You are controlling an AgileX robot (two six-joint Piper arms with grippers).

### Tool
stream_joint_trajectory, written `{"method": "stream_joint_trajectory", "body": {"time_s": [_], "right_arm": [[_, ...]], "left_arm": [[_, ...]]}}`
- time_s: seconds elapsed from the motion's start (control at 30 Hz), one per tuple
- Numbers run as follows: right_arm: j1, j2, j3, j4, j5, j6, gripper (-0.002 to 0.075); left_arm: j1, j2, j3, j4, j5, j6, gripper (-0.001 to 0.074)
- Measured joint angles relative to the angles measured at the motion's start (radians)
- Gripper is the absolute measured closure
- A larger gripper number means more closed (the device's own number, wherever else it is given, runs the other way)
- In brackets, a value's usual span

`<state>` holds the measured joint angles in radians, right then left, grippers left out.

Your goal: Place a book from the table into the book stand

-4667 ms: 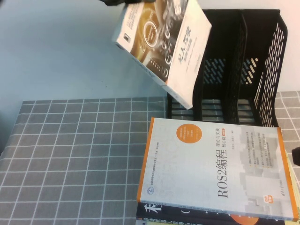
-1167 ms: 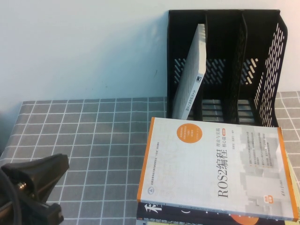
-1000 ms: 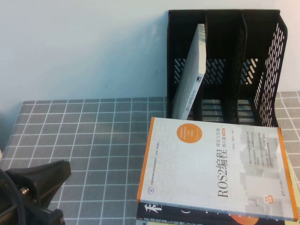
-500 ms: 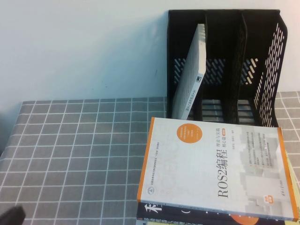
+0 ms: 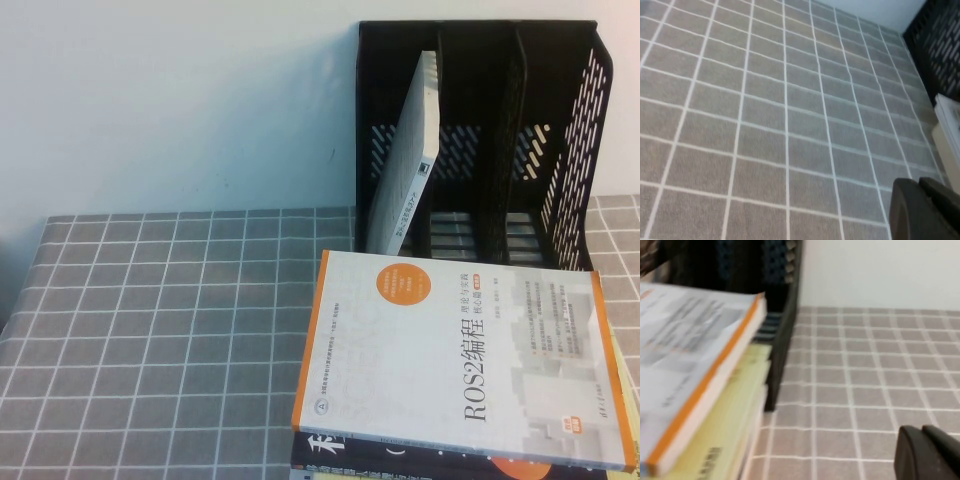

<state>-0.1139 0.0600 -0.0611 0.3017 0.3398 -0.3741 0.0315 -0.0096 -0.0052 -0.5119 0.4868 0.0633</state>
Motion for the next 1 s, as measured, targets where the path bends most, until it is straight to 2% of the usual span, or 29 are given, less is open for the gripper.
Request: {"method": "stream_joint_trajectory", "body": {"time_s": [0.1,0.2,1.0], "right_arm": [[-0.055,-0.062,0.072,0.002,-0.043,0.0,0.0729],[-0.073,-0.071,0.085,0.002,0.019,0.0,0.0729],[-0.077,-0.073,0.085,0.028,0.023,0.0,0.0729]], "left_arm": [[0.015,-0.001,0.008,-0.023,-0.052,-0.002,0.0736],[0.017,-0.002,0.016,-0.032,-0.11,-0.002,0.0736],[0.017,-0.002,0.023,-0.042,-0.139,-0.002,0.0736]]}}
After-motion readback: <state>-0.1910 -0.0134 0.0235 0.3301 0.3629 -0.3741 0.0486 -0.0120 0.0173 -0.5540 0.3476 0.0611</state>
